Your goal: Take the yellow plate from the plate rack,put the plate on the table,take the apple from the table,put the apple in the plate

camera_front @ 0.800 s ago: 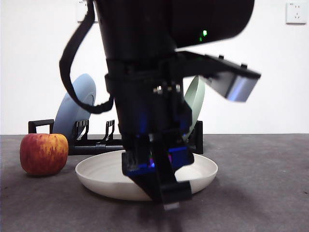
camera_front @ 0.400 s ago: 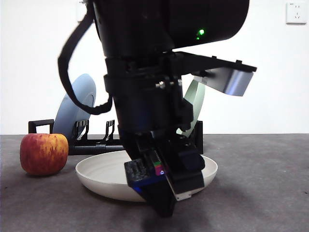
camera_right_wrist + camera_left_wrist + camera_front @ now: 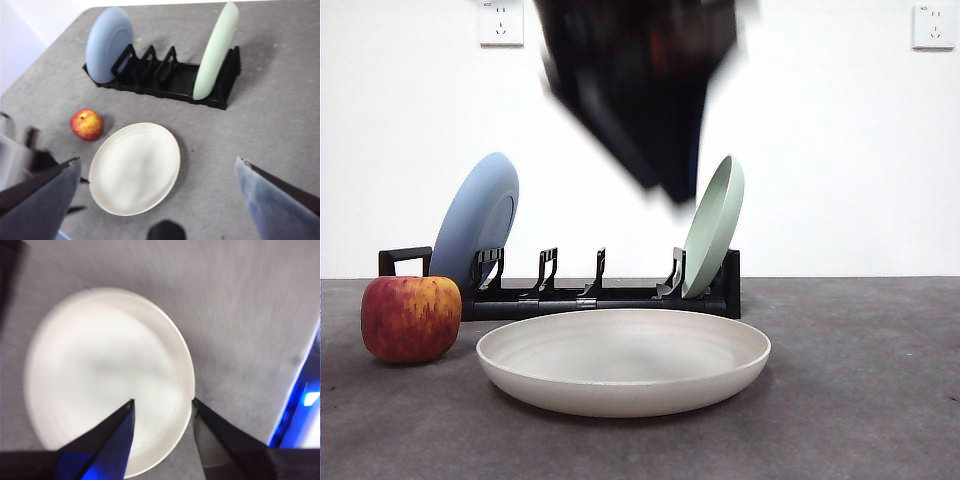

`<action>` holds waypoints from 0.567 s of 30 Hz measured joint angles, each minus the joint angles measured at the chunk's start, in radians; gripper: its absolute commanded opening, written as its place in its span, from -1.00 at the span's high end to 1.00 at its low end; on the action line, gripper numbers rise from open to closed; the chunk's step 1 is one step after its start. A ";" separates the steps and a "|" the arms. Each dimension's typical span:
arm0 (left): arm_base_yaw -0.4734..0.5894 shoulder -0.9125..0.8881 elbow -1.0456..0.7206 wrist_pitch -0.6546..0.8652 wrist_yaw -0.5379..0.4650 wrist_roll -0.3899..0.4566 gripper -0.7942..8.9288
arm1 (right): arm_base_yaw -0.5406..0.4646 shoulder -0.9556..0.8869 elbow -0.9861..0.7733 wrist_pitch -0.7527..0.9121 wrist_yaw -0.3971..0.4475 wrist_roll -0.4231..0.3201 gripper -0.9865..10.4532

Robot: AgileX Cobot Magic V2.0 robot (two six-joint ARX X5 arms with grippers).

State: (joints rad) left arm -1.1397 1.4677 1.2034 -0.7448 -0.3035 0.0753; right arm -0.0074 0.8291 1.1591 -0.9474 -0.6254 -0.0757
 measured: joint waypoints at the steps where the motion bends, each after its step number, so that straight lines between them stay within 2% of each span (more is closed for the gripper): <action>1: 0.005 -0.053 0.006 -0.008 0.000 -0.019 0.45 | 0.000 0.004 0.000 0.002 -0.016 0.000 -0.11; 8: 0.059 -0.399 0.008 -0.070 -0.006 -0.152 0.47 | 0.046 0.062 0.000 0.049 -0.101 0.004 -0.11; 9: 0.065 -0.444 0.008 -0.079 -0.013 -0.172 0.53 | 0.063 0.072 0.000 0.064 -0.102 0.009 -0.11; 11: 0.074 -0.541 0.008 -0.101 -0.039 -0.215 0.83 | 0.111 0.099 0.000 0.105 -0.105 0.020 -0.11; 12: 0.077 -0.578 0.008 -0.112 -0.055 -0.230 0.87 | 0.136 0.112 0.000 0.127 -0.105 0.028 -0.11; 17: 0.077 -0.728 0.008 -0.211 -0.158 -0.315 0.85 | 0.310 0.214 0.000 0.282 -0.056 0.077 -0.11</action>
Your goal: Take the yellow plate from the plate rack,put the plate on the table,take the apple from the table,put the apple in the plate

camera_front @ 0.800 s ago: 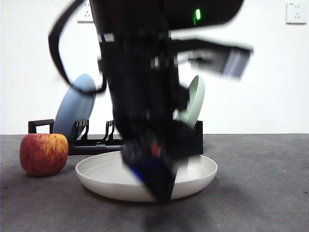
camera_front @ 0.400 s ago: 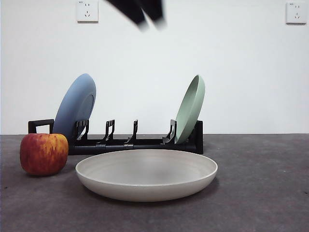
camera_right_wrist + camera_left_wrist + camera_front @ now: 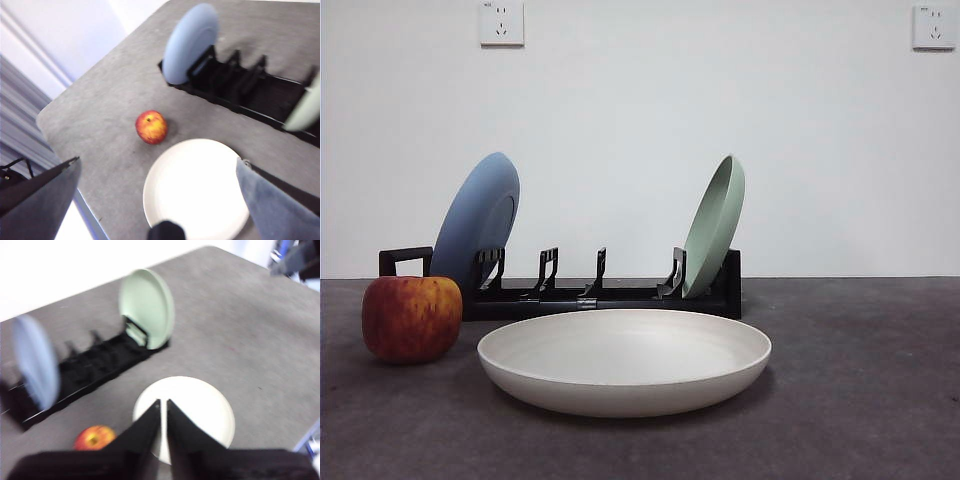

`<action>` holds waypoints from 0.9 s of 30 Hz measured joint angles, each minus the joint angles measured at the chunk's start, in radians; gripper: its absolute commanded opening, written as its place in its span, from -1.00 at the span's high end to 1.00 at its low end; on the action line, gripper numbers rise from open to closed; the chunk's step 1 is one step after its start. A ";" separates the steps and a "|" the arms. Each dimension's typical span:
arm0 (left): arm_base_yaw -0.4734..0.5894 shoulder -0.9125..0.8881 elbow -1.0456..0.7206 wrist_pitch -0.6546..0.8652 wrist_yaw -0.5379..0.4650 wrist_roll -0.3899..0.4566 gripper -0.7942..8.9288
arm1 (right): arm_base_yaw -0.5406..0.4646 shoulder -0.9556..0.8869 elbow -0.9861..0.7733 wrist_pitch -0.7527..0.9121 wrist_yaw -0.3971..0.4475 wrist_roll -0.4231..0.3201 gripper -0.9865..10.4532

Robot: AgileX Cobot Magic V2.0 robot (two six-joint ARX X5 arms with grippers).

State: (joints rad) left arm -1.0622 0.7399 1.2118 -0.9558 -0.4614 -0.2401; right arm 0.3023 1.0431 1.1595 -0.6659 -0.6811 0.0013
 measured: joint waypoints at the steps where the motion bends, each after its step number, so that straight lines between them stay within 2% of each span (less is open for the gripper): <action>1: 0.000 -0.020 0.000 -0.028 -0.027 -0.022 0.85 | 0.036 0.023 0.000 0.027 0.023 0.004 -0.11; 5: 0.000 -0.052 0.000 -0.148 -0.105 -0.112 0.85 | 0.195 0.138 0.006 0.132 0.126 0.014 -0.11; 11: 0.000 -0.055 0.000 -0.269 -0.113 -0.220 0.85 | 0.370 0.394 0.120 0.203 0.233 0.010 -0.12; 15: 0.000 -0.054 0.000 -0.269 -0.113 -0.237 0.85 | 0.433 0.584 0.286 0.171 0.266 -0.011 -0.13; 19: 0.000 -0.054 0.000 -0.271 -0.112 -0.243 0.85 | 0.478 0.770 0.478 0.097 0.312 -0.045 -0.24; 22: 0.000 -0.054 0.000 -0.294 -0.112 -0.243 0.85 | 0.512 0.956 0.663 0.027 0.323 -0.069 -0.24; 27: 0.000 -0.054 0.000 -0.315 -0.111 -0.243 0.85 | 0.555 1.168 0.872 -0.021 0.353 -0.074 -0.33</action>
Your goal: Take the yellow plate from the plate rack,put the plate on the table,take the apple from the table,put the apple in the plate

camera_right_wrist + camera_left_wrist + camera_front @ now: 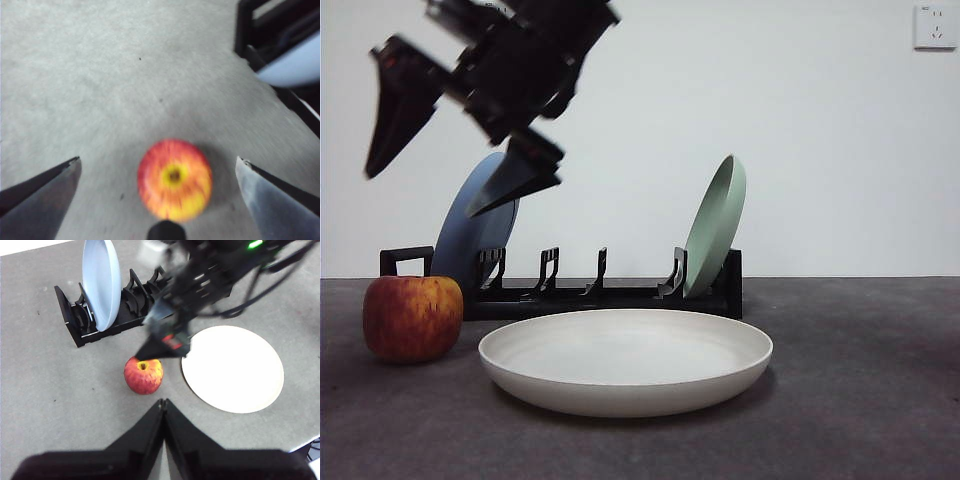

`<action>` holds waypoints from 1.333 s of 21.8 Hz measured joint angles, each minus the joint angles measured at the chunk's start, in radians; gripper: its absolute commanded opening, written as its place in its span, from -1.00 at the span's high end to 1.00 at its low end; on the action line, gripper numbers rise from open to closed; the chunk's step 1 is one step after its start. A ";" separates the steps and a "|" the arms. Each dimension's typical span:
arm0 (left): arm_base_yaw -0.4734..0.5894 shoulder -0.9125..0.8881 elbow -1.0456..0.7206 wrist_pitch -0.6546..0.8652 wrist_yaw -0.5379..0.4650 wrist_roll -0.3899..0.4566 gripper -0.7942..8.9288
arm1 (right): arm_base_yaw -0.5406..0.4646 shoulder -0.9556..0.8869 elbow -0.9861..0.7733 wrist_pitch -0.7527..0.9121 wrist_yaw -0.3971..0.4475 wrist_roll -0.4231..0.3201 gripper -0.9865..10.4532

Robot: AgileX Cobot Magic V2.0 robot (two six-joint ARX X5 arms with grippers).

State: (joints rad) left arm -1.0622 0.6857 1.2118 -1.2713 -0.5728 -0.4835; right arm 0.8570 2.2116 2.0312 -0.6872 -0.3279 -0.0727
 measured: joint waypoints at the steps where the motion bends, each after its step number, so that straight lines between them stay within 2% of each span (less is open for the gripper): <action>1: 0.000 0.000 0.000 0.000 0.004 0.000 0.85 | 0.007 0.028 0.028 -0.002 0.011 0.001 -0.33; 4: 0.000 0.000 0.000 0.000 0.006 0.000 0.85 | 0.019 0.088 0.072 -0.016 0.018 0.006 -0.33; 8: 0.000 0.000 0.000 0.000 0.007 0.000 0.85 | 0.021 0.139 0.072 -0.024 0.059 0.014 -0.33; 16: 0.000 0.000 0.000 -0.001 0.006 0.009 0.85 | 0.022 0.195 0.073 -0.050 0.084 0.037 -0.31; 20: 0.000 0.000 0.000 0.000 0.007 0.012 0.85 | 0.027 0.205 0.073 -0.079 0.101 0.039 0.23; 23: 0.000 0.000 0.000 -0.002 0.007 0.012 0.85 | 0.029 0.205 0.073 -0.078 0.092 0.045 0.79; 24: 0.000 0.000 0.000 -0.008 0.007 0.012 0.85 | 0.029 0.205 0.073 -0.078 0.084 0.047 0.85; 29: 0.000 0.000 0.000 -0.026 0.007 0.021 0.85 | 0.029 0.204 0.080 -0.102 0.059 0.047 0.85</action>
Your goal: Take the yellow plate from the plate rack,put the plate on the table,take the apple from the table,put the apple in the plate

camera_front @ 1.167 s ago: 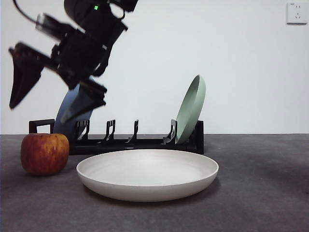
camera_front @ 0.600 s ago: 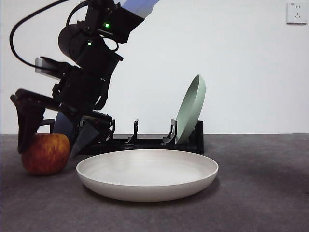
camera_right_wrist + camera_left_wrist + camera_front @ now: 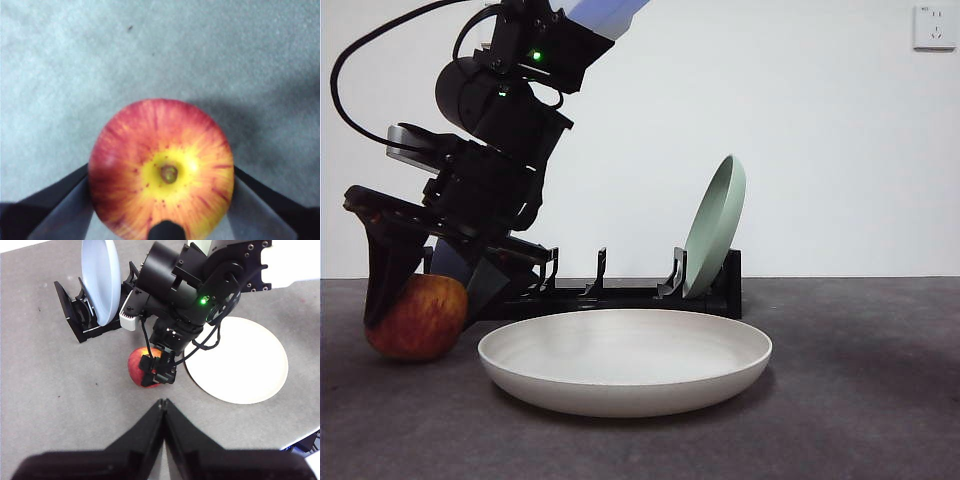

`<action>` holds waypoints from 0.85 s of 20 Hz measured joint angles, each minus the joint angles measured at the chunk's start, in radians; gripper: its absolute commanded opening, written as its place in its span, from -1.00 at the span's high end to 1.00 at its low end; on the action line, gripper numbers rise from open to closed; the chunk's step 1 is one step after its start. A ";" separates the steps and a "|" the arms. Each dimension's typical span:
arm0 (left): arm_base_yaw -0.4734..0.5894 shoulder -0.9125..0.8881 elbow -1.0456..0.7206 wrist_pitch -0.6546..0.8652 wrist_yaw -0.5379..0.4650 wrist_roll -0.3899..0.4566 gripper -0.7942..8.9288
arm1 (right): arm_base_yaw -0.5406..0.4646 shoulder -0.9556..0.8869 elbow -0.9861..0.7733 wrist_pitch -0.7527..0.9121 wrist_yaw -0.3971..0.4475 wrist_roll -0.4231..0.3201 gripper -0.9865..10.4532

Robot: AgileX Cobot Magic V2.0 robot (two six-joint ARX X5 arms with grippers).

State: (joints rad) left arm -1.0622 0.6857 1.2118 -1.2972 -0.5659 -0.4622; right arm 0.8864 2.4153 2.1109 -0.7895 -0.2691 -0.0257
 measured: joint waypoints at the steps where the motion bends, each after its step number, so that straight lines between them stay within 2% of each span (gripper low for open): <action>1: 0.000 0.000 0.000 0.000 0.000 0.005 0.85 | 0.000 -0.005 0.002 -0.006 0.005 0.000 0.85; 5: -0.002 0.000 0.000 0.000 0.027 0.019 0.85 | 0.000 -0.118 0.002 -0.029 0.090 -0.014 0.85; 8: -0.014 0.000 0.000 0.000 0.037 0.035 0.85 | -0.012 -0.270 0.010 -0.105 0.167 -0.060 0.85; 12: -0.027 0.000 0.000 0.001 0.083 0.063 0.85 | -0.051 -0.413 0.015 -0.288 0.169 -0.116 0.85; 17: -0.037 0.000 0.000 0.050 0.178 0.118 0.85 | -0.117 -0.552 0.015 -0.440 0.198 -0.150 0.85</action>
State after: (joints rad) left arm -1.0992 0.6857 1.2118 -1.2476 -0.3878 -0.3443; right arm 0.7692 1.8637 2.1258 -1.2297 -0.0708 -0.1753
